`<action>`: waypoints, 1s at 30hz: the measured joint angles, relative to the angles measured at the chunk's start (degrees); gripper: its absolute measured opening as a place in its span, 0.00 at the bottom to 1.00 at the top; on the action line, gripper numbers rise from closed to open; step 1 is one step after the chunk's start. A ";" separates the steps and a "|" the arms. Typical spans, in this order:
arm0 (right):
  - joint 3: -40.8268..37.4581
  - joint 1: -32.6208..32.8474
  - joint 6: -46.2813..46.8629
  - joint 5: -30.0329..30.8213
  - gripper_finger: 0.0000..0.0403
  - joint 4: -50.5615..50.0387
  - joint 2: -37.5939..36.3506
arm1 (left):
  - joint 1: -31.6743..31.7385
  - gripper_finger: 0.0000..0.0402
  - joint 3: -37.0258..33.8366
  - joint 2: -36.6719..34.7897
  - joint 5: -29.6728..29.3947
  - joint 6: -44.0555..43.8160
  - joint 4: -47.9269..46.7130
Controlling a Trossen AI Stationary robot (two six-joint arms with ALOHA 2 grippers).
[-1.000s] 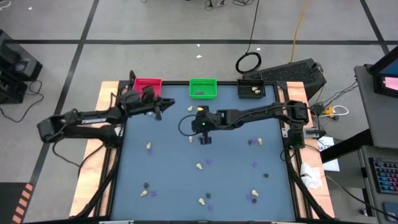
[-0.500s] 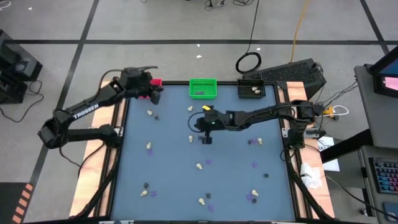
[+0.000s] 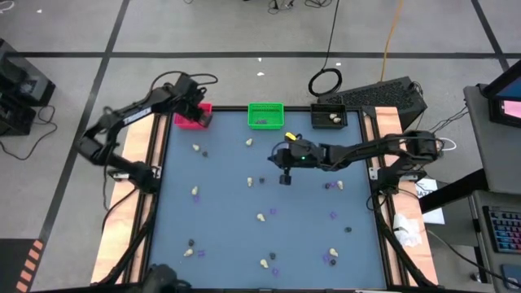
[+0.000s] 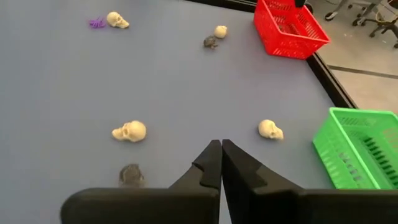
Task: Sort Halloween decoration
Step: Put the black skull toy into the red bin
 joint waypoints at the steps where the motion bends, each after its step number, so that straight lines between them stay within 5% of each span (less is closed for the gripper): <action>1: -0.54 0.00 -0.09 0.01 0.00 -0.01 -0.74 | 0.51 0.13 0.71 1.52 -0.09 0.32 0.00; 12: -4.03 -3.30 -2.97 0.13 0.00 -0.09 -2.77 | 4.35 0.13 4.66 13.78 -0.05 4.42 -1.63; 24: -4.31 -6.61 -2.97 -0.05 0.00 0.50 -2.77 | 6.19 0.13 4.66 18.71 -1.50 4.79 2.90; 30: -4.31 -6.75 0.30 -0.11 0.00 -3.18 -2.75 | 6.09 0.30 4.77 18.88 -1.69 6.19 5.11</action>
